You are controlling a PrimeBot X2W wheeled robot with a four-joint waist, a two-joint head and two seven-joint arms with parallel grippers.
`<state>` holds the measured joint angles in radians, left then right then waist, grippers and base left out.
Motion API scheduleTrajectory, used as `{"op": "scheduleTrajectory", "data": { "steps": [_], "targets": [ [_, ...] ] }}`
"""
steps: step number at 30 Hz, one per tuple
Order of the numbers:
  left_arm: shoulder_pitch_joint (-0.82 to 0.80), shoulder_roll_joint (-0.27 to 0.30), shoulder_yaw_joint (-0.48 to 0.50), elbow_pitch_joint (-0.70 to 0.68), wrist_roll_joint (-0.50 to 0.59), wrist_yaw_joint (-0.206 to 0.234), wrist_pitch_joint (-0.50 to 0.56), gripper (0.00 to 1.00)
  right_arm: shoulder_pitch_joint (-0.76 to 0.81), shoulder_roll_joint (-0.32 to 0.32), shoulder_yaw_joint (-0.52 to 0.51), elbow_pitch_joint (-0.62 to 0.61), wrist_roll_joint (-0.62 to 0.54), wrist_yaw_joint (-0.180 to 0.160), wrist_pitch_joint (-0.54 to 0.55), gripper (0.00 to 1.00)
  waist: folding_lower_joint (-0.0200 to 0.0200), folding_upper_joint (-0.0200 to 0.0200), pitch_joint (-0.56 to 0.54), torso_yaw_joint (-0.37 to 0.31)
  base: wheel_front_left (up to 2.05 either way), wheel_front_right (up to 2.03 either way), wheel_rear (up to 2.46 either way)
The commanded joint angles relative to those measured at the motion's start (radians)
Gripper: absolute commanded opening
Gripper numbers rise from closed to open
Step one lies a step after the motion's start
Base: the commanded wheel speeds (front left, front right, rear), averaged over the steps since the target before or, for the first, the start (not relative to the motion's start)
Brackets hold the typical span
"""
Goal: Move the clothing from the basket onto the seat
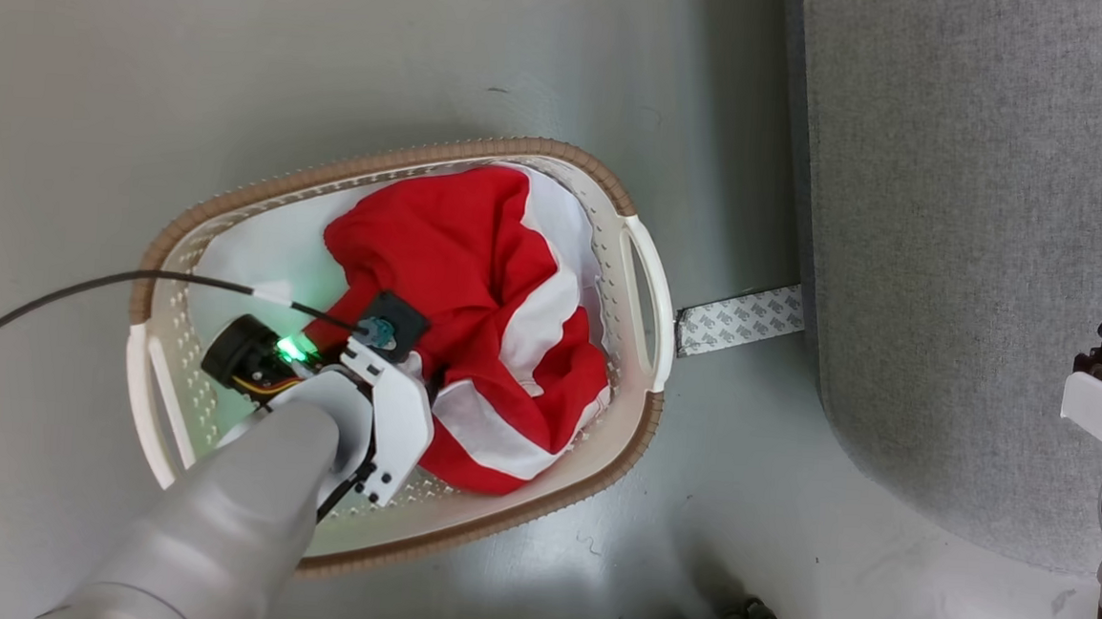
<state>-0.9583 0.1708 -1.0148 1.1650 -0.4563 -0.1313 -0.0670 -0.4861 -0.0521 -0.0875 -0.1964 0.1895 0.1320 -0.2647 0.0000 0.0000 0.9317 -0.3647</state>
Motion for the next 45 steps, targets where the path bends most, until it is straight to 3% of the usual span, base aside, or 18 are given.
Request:
{"op": "scheduleTrajectory", "data": {
  "steps": [1,2,3,4,11,21,37,45],
  "targets": [
    [0.004,0.011,-0.013,0.008,-0.015,0.001,0.022,1.0,-0.005,0.003,0.001,0.005,0.008,-0.003,0.001,1.0,0.0,0.0,0.001,-0.001,0.0,0.0,0.0],
    [0.003,0.014,-0.023,0.005,-0.026,0.001,0.032,0.97,-0.003,0.003,0.001,0.008,0.006,-0.003,0.001,1.0,0.0,0.0,0.001,-0.002,0.0,0.0,0.0],
    [0.001,0.017,-0.032,0.002,-0.037,0.001,0.037,0.52,-0.002,0.003,0.002,0.01,0.004,-0.003,0.001,1.0,0.0,0.0,0.002,-0.002,0.0,0.0,0.0],
    [-0.002,0.021,-0.039,-0.007,-0.045,0.001,0.032,0.0,-0.002,0.003,0.002,0.012,0.002,-0.003,0.001,1.0,0.0,0.0,0.002,-0.003,0.0,0.0,0.0],
    [-0.012,0.047,-0.09,-0.055,-0.112,0.001,-0.018,0.0,0.0,0.003,-0.007,0.029,-0.011,-0.003,0.001,1.0,0.0,0.0,-0.034,0.008,0.0,0.0,0.0],
    [0.023,0.031,-0.134,-0.083,-0.191,0.001,-0.084,0.0,0.012,0.002,-0.023,0.043,-0.033,-0.003,0.001,1.0,0.0,0.0,-0.139,0.037,0.0,0.0,0.0],
    [0.162,-0.001,-0.179,-0.227,-0.349,0.001,-0.198,0.0,0.13,-0.001,-0.044,0.142,-0.088,-0.003,0.001,1.0,0.0,0.0,-0.527,0.188,0.0,0.0,0.0],
    [0.228,0.005,-0.116,-0.372,-0.342,0.001,-0.198,0.0,0.239,-0.043,-0.049,0.21,-0.051,-0.003,0.001,1.0,0.0,0.0,-0.734,0.25,0.0,0.0,0.0]
  ]
}}
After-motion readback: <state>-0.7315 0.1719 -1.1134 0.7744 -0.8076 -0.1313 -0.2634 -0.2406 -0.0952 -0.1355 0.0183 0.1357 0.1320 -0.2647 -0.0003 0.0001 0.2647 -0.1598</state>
